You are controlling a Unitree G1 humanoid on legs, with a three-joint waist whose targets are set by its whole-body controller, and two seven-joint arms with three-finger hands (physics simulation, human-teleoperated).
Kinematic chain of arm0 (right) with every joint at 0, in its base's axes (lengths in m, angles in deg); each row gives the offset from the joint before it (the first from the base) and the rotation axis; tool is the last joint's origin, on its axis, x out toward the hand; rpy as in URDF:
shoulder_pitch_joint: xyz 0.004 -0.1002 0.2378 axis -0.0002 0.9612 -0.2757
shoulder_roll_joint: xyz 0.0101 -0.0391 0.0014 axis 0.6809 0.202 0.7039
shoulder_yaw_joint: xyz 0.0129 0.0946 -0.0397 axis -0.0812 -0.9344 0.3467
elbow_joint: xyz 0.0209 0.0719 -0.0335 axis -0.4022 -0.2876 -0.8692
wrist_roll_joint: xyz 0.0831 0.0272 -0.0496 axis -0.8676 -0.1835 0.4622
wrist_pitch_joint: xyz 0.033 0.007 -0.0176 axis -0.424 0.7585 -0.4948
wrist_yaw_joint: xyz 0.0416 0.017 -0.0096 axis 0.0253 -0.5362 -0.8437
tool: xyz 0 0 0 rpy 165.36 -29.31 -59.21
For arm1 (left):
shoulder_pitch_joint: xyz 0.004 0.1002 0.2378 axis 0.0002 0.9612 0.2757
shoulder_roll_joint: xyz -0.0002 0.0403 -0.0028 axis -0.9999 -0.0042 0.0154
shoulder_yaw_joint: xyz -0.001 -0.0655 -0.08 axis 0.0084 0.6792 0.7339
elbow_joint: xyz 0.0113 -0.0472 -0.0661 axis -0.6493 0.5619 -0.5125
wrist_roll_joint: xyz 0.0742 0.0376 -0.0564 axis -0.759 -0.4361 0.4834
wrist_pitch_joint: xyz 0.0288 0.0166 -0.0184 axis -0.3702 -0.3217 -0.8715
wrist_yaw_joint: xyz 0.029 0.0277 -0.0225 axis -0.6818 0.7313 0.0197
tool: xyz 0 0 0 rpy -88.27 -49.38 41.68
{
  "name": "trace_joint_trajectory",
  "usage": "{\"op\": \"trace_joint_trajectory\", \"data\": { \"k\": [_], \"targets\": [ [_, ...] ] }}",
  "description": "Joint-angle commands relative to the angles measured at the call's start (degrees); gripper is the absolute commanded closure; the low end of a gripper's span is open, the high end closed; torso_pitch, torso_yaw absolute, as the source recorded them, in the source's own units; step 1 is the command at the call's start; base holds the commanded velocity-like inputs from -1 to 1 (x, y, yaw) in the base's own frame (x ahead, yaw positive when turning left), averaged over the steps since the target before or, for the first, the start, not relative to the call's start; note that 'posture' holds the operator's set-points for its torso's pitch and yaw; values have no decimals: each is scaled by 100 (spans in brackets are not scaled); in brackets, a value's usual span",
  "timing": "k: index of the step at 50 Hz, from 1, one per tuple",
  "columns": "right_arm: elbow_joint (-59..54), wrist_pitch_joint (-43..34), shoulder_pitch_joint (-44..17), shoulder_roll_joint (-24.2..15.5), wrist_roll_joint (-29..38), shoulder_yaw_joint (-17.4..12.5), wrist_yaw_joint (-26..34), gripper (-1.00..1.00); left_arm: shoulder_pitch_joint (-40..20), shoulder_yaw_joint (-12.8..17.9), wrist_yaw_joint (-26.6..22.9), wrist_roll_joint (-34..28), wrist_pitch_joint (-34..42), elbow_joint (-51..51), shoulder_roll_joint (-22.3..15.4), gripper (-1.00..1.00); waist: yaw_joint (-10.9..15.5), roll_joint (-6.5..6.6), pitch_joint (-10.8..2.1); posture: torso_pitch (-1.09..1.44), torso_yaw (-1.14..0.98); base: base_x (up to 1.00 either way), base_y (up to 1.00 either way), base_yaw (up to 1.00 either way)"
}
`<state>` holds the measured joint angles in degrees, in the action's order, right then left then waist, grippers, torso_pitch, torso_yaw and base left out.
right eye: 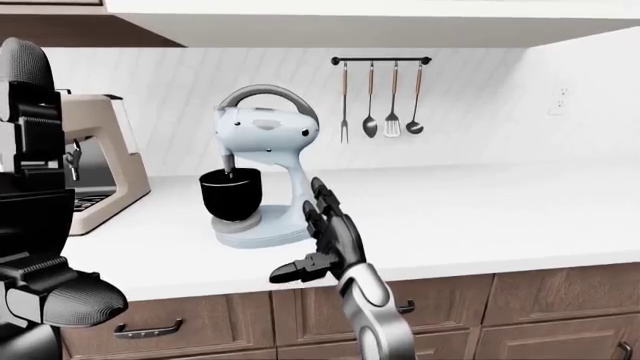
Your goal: Open the stand mixer head.
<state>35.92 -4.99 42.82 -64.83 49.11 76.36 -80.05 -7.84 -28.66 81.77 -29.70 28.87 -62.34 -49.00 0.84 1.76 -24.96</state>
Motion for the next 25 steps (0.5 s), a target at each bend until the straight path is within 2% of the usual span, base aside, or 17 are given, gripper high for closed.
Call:
{"op": "trace_joint_trajectory", "data": {
  "k": [1, 25],
  "targets": [
    [205, 101, -183, 17, -74, -27, -15, -100, -110, 6, 3, 0, -40, -30, -22, -100, 2, 18, 58, -65, 0, 0, 0, 0],
    [-267, 207, -332, 38, -79, -76, -32, -100, -118, -3, 26, 13, -13, -55, -19, -100, 14, 20, 58, -65, 0, 0, 0, 0]
  ]
}}
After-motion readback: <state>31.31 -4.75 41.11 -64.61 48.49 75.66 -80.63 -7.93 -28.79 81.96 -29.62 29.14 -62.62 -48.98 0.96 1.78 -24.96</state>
